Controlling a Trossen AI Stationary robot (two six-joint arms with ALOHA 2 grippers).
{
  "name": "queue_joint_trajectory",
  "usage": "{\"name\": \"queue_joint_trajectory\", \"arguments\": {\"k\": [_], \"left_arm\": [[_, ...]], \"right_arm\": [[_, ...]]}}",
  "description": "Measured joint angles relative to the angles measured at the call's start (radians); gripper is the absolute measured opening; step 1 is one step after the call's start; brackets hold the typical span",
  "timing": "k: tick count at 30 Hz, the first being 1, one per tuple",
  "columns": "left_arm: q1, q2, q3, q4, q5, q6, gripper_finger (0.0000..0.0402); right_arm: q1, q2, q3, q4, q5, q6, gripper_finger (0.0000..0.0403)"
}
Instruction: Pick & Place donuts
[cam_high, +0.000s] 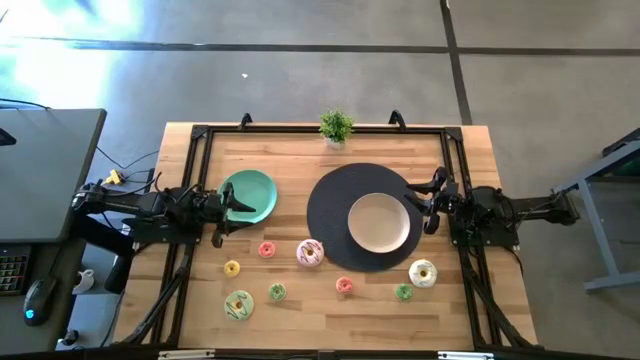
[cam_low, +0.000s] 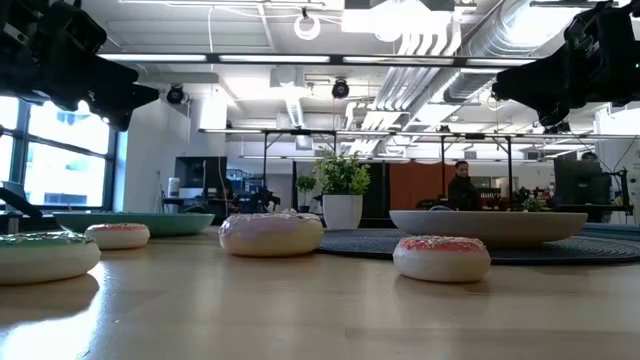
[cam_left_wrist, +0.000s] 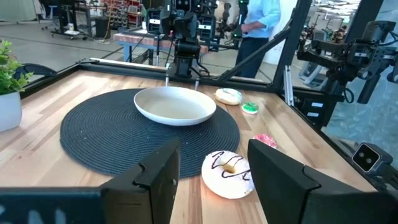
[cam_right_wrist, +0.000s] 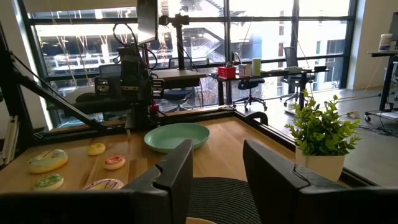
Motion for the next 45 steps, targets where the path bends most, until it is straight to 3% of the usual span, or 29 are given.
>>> {"name": "queue_joint_trajectory", "arguments": {"k": [6,13,15,20,24,26,33,39,45], "left_arm": [[0.000,0.000,0.000,0.004,0.022,-0.218,0.0186],[0.000,0.000,0.002,-0.014,-0.043,-0.313,0.0186],[0.000,0.000,0.002,-0.003,-0.036,-0.307,0.0186],[0.000,0.000,0.018,0.069,0.128,-0.225,0.0186],[0.000,0.005,0.122,-0.034,0.123,-0.221,0.0186],[0.000,0.016,0.192,-0.131,0.094,-0.193,0.0186],[0.000,0.136,0.388,-0.391,-0.034,-0.126,0.0186],[0.000,0.279,0.401,-0.405,-0.099,-0.189,0.0186],[0.000,0.413,0.401,-0.387,-0.058,-0.208,0.0186]], "right_arm": [[0.000,0.000,0.000,0.000,0.000,0.000,0.0138],[0.000,0.000,0.000,0.000,0.000,0.000,0.0138],[0.000,0.000,0.000,0.000,0.000,0.000,0.0138],[0.000,0.000,0.000,0.001,0.000,0.001,0.0138],[0.000,0.000,0.000,0.018,-0.011,0.103,0.0138],[-0.001,0.000,0.000,0.044,-0.003,0.080,0.0138],[-0.003,0.000,0.000,0.077,0.010,-0.020,0.0138],[-0.002,0.001,0.000,0.068,-0.135,-0.021,0.0138],[-0.002,0.001,0.000,0.073,-0.109,-0.001,0.0138]]}}
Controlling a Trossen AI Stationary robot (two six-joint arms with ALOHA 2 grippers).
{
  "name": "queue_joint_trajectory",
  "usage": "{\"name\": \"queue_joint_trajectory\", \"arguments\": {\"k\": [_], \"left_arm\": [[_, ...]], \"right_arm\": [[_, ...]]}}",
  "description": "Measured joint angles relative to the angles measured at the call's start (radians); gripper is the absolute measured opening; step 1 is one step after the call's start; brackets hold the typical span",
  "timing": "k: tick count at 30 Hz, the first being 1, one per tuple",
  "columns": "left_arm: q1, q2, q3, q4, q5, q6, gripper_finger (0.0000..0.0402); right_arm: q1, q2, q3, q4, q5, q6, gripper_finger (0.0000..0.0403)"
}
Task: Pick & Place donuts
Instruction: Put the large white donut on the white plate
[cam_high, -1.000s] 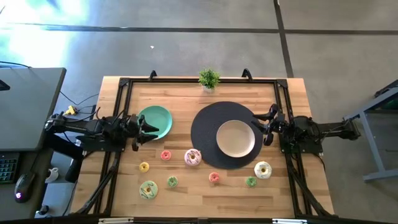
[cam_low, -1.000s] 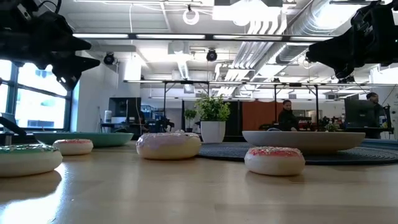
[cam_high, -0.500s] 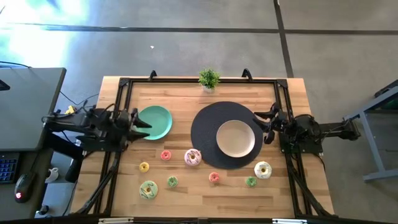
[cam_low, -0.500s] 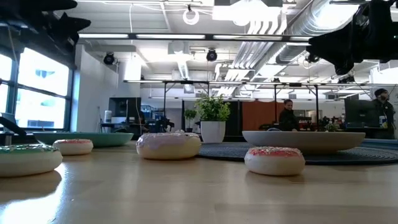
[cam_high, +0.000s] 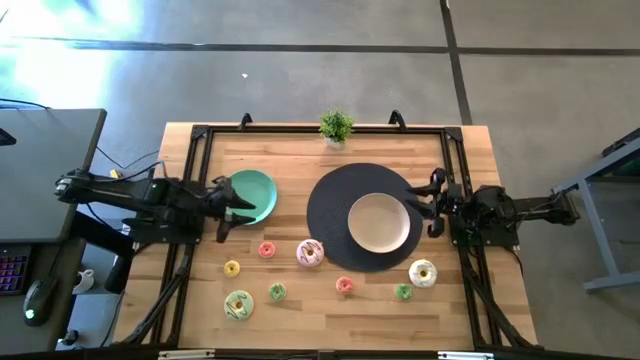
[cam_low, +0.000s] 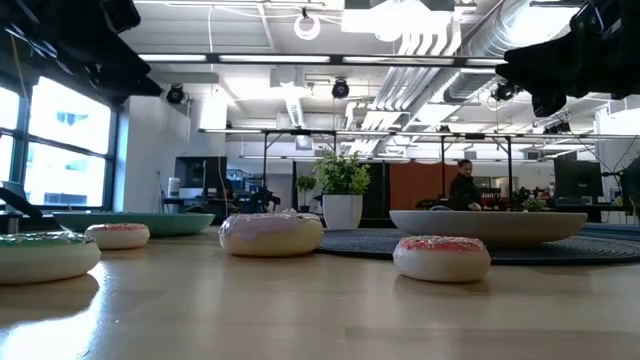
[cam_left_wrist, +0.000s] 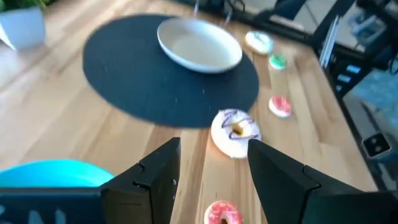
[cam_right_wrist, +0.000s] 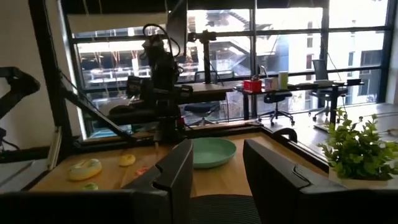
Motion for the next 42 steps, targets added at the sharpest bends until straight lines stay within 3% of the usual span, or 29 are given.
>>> {"name": "queue_joint_trajectory", "arguments": {"k": [4,11,14,19,26,32,37,42], "left_arm": [[0.000,0.061,0.000,0.060,-0.003,0.000,0.0186],[0.000,0.094,0.000,0.250,-0.004,0.003,0.0186],[0.000,0.094,0.001,0.298,-0.011,0.003,0.0186],[0.000,0.094,0.001,0.319,-0.080,0.003,0.0186],[0.000,0.094,0.001,0.319,-0.133,0.003,0.0186],[0.000,0.094,0.001,0.317,-0.134,0.003,0.0186],[0.000,0.094,0.001,0.311,-0.134,0.003,0.0186],[0.000,0.094,0.001,0.311,-0.133,0.003,0.0186]], "right_arm": [[0.000,0.000,0.002,0.065,0.039,0.062,0.0138],[0.003,0.120,0.214,-0.027,-0.106,0.046,0.0138],[0.003,0.266,0.356,-0.167,-0.164,0.074,0.0138],[0.022,0.573,0.598,-0.540,-0.262,0.242,0.0138],[0.164,0.925,0.845,-1.053,-0.363,0.543,0.0138],[0.301,1.112,0.857,-1.293,-0.359,0.710,0.0138],[0.361,1.214,0.763,-1.228,-0.450,0.844,0.0138],[0.379,1.277,0.694,-1.130,-0.505,0.856,0.0139]]}}
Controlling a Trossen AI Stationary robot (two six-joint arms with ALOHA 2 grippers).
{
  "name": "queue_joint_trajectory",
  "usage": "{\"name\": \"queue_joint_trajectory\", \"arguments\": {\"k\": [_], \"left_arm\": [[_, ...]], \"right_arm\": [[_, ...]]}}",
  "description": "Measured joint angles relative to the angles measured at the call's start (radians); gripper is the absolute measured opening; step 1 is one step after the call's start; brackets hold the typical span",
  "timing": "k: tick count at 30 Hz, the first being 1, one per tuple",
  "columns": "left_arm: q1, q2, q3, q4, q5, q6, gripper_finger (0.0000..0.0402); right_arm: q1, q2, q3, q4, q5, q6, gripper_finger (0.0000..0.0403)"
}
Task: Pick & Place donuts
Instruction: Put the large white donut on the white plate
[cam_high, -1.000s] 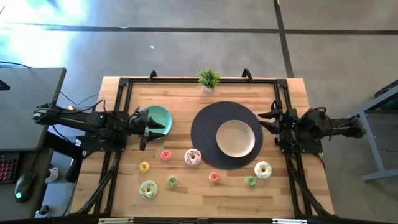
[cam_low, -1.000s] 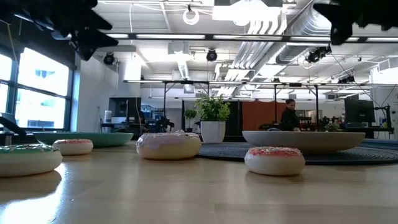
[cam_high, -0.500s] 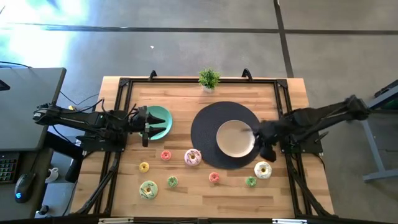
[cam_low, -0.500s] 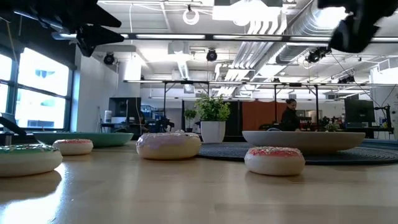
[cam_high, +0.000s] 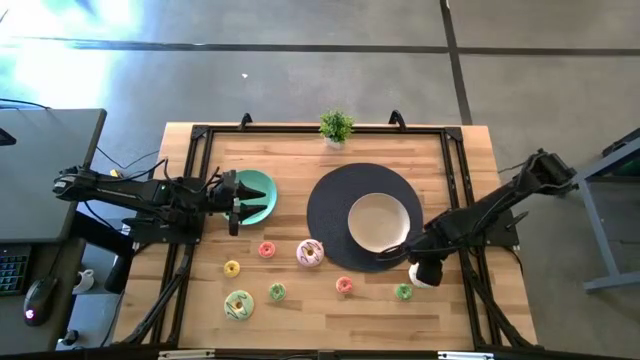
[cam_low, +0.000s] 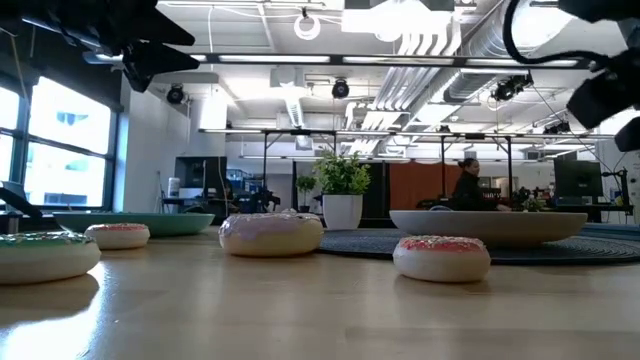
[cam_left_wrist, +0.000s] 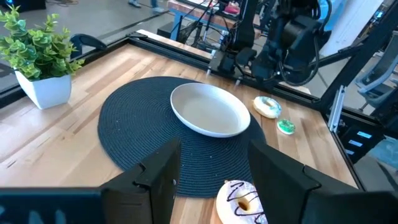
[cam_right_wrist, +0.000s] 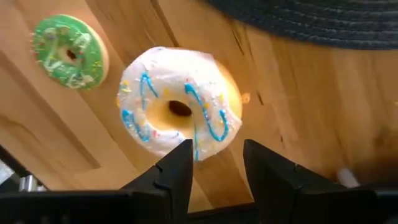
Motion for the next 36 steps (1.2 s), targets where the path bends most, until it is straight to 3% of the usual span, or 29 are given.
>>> {"name": "queue_joint_trajectory", "arguments": {"k": [12,17,21,27,31,36], "left_arm": [[0.000,0.000,0.000,0.000,0.055,0.000,0.0186],[0.000,0.000,0.000,-0.002,0.055,0.000,0.0186],[0.000,0.000,0.000,-0.002,0.055,0.000,0.0186],[0.000,0.000,0.000,-0.003,0.052,0.000,0.0186],[0.000,0.000,0.000,0.000,0.052,0.000,0.0186],[0.000,0.000,0.000,0.006,0.049,0.000,0.0186]], "right_arm": [[0.023,0.027,-0.095,0.192,0.021,0.043,0.0181],[0.035,0.026,-0.159,0.225,0.063,0.046,0.0177],[0.033,0.025,-0.166,0.228,0.026,0.042,0.0135],[0.032,0.024,-0.091,0.215,-0.013,0.000,0.0021],[0.028,0.002,-0.002,0.231,0.165,-0.065,0.0029],[-0.030,-0.001,0.103,0.244,0.534,-0.203,0.0051]]}}
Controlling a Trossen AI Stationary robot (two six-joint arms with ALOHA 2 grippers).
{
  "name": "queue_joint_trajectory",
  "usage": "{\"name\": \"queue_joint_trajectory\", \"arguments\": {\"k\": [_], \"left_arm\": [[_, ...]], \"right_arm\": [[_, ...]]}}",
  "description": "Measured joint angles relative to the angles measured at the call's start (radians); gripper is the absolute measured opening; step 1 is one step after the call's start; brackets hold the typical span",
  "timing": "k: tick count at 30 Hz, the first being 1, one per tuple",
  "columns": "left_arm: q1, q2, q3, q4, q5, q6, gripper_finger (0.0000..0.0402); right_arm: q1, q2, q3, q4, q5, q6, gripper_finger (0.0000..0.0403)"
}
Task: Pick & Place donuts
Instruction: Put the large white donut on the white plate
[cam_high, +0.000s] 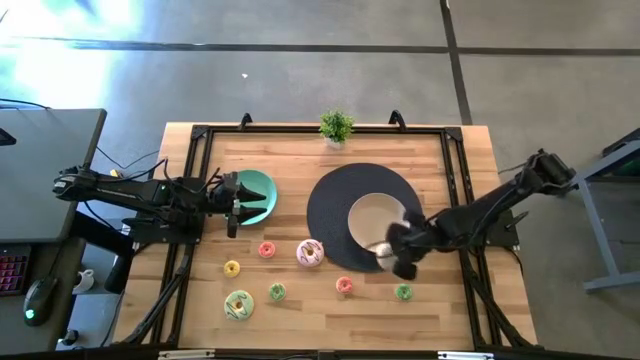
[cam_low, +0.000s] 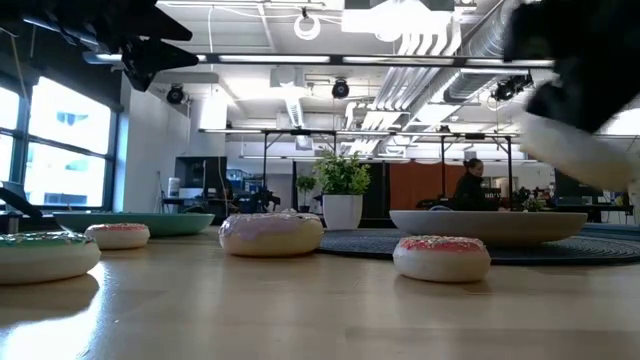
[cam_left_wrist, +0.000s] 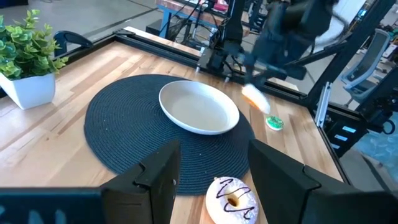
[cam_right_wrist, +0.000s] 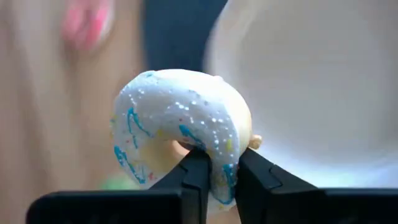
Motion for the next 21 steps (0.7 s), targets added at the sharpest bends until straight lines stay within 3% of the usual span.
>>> {"name": "queue_joint_trajectory", "arguments": {"k": [3,6,8,14,21], "left_arm": [[0.000,0.000,0.000,0.001,0.000,0.000,0.0186],[0.000,0.000,0.000,0.001,0.000,0.000,0.0186],[0.000,0.000,0.000,0.001,0.000,0.000,0.0186],[0.000,0.000,0.000,-0.007,0.000,0.000,0.0186],[0.000,0.000,-0.001,-0.011,0.001,0.000,0.0186]], "right_arm": [[-0.079,0.002,0.006,0.023,0.240,-0.026,0.0033],[-0.193,0.002,-0.014,0.046,0.312,-0.028,0.0012],[-0.287,0.002,-0.036,0.055,0.260,0.004,0.0010],[-0.498,0.003,-0.138,0.149,-0.058,0.044,0.0023],[-0.545,0.003,-0.221,0.187,-0.152,0.001,0.0029]]}}
